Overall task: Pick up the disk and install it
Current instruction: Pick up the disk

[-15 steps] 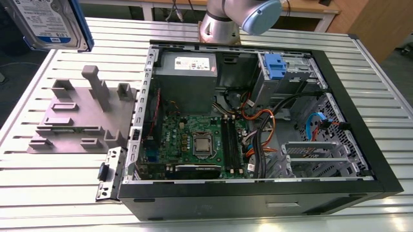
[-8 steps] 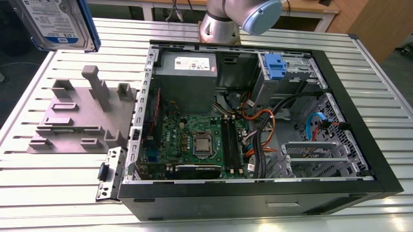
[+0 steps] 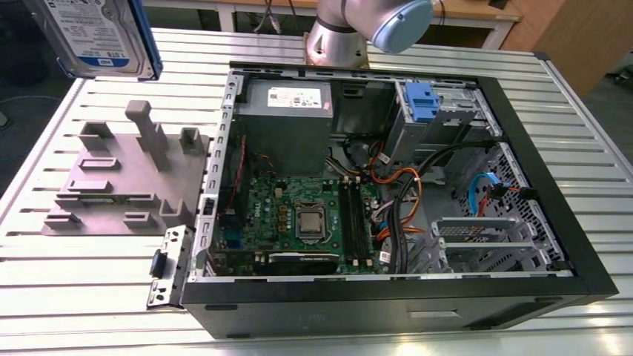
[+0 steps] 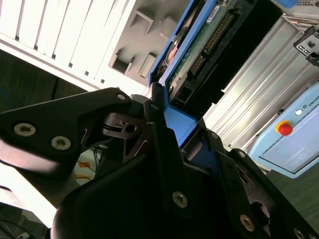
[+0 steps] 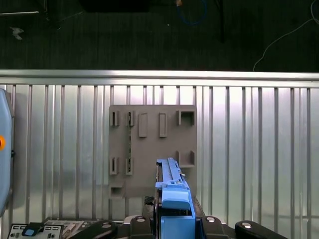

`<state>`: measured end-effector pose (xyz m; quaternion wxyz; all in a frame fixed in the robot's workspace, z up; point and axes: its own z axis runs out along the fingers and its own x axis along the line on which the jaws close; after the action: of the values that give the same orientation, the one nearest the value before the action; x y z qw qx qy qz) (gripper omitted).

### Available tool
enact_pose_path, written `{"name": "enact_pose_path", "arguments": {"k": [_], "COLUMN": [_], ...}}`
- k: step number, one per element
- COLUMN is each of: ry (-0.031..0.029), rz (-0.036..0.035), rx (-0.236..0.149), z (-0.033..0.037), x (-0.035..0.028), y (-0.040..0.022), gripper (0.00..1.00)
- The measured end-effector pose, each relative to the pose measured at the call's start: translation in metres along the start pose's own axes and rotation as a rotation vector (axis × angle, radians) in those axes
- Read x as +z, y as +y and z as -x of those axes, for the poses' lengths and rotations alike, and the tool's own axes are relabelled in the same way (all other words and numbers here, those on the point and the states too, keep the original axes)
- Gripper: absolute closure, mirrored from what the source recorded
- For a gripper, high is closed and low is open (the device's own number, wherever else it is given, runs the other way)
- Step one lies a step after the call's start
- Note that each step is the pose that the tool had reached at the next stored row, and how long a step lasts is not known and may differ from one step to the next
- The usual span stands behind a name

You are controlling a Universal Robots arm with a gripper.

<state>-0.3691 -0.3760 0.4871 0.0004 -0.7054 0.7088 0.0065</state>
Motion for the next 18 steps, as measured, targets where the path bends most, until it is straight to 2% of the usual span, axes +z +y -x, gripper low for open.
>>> {"name": "enact_pose_path", "arguments": {"k": [7, 18], "ry": [0.0006, 0.0015], "rz": [0.0000, 0.0000], "rx": [0.000, 0.000], "z": [-0.0018, -0.0043], "x": [0.0000, -0.0001], "y": [-0.0031, -0.0035], "gripper": [0.64, 0.64]}}
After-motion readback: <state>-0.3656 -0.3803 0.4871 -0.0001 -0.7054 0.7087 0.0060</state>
